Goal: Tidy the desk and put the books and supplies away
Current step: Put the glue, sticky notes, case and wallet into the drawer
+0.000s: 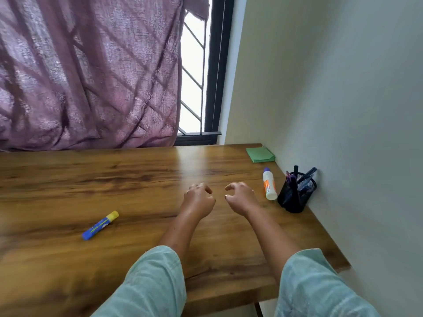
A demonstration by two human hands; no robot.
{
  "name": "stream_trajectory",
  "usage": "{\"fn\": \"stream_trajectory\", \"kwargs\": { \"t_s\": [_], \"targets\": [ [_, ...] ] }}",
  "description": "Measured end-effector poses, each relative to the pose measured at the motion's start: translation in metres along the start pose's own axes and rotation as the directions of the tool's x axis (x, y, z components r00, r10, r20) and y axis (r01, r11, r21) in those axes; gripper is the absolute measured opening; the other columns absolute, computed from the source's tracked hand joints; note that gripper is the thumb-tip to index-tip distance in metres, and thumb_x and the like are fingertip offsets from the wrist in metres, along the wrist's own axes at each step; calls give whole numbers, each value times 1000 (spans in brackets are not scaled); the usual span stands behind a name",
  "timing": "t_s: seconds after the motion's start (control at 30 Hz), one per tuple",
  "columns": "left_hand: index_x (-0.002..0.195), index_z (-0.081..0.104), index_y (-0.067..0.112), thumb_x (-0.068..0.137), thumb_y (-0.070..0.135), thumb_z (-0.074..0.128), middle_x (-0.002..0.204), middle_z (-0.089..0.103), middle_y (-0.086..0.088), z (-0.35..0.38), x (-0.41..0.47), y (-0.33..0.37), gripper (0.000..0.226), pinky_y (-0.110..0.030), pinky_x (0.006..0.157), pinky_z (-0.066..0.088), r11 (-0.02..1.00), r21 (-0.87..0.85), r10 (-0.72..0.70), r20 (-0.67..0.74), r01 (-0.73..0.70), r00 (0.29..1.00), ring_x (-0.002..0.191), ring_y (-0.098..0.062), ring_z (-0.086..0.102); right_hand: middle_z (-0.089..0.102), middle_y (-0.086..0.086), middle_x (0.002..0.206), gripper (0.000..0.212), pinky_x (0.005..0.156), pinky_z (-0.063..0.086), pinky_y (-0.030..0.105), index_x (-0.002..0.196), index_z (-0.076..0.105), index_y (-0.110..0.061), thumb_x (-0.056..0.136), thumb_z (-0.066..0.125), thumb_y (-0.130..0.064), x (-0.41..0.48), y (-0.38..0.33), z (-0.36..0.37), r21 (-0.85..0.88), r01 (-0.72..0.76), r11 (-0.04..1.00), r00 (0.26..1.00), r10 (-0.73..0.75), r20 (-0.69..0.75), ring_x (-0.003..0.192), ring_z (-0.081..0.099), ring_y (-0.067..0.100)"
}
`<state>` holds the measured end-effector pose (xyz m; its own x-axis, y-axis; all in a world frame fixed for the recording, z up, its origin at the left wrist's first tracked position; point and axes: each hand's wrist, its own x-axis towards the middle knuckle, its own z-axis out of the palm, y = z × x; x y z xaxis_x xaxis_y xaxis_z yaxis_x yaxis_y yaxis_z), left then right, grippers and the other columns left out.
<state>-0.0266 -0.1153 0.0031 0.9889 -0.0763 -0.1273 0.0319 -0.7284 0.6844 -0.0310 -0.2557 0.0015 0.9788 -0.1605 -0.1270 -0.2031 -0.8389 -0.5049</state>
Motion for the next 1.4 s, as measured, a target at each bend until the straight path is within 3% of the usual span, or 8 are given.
{"fn": "stream_trajectory", "kwargs": {
  "t_s": [0.33, 0.47, 0.63, 0.83, 1.03, 1.17, 1.3, 1.4],
  "targets": [
    [109, 62, 20, 85, 18, 53, 124, 48, -4, 41, 114, 54, 26, -33, 91, 48, 995, -89, 63, 114, -53, 991, 108, -20, 50, 39, 6, 140, 42, 99, 42, 41, 131, 49, -22, 89, 50, -20, 114, 39, -46, -65, -231, 971, 968, 223, -114, 122, 46, 29],
    [112, 61, 19, 85, 18, 55, 125, 47, -4, 52, 161, 66, 28, -33, 92, 49, 990, -125, 91, 173, -70, 981, 107, -20, 50, 37, 11, 141, 49, 95, 42, 37, 137, 42, -16, 88, 50, -19, 159, 51, -57, -88, -325, 942, 939, 310, -149, 121, 46, 31],
    [110, 60, 20, 85, 17, 56, 120, 52, -4, 67, 223, 81, 25, -38, 92, 51, 987, -135, 113, 245, -81, 963, 105, -21, 53, 29, 13, 146, 65, 96, 40, 37, 144, 28, -18, 88, 54, -38, 207, 59, -60, -123, -447, 886, 889, 425, -171, 127, 39, 33],
    [114, 57, 18, 88, 21, 53, 120, 53, -6, 101, 267, 88, 26, -38, 95, 48, 981, -174, 136, 277, -89, 951, 107, -22, 53, 27, 14, 149, 99, 104, 35, 41, 150, 15, -27, 73, 59, -70, 251, 73, -49, -98, -565, 819, 823, 551, -138, 136, 32, 33],
    [120, 53, 17, 86, 12, 53, 122, 57, -5, 115, 271, 78, 34, -41, 99, 45, 962, -272, 89, 251, -18, 964, 114, -23, 52, 34, 12, 138, 101, 98, 38, 38, 140, 32, -19, 62, 68, -71, 262, 76, -46, -76, -612, 787, 784, 591, -190, 130, 36, 30],
    [131, 45, 15, 90, 9, 51, 128, 56, -6, 108, 264, 79, 42, -38, 100, 45, 928, -368, 45, 280, 64, 959, 116, -22, 52, 36, 12, 135, 103, 96, 41, 35, 139, 34, -13, 61, 68, -70, 257, 64, -46, -73, -598, 798, 798, 585, -144, 127, 42, 28],
    [140, 35, 16, 89, 10, 49, 130, 54, -7, 102, 253, 79, 54, -38, 98, 48, 835, -501, -54, 340, 229, 939, 114, -24, 54, 39, 10, 133, 96, 90, 44, 32, 137, 41, -13, 65, 63, -72, 243, 54, -40, -81, -573, 816, 820, 570, -62, 122, 47, 26],
    [133, 43, 15, 87, 18, 51, 114, 60, -8, 90, 237, 74, 47, -36, 84, 54, 559, -705, -120, 453, 437, 883, 96, -23, 61, 47, 10, 137, 92, 92, 43, 33, 137, 46, -13, 71, 53, -76, 232, 46, -44, -30, -537, 843, 843, 538, 19, 126, 46, 27]
  ]
}}
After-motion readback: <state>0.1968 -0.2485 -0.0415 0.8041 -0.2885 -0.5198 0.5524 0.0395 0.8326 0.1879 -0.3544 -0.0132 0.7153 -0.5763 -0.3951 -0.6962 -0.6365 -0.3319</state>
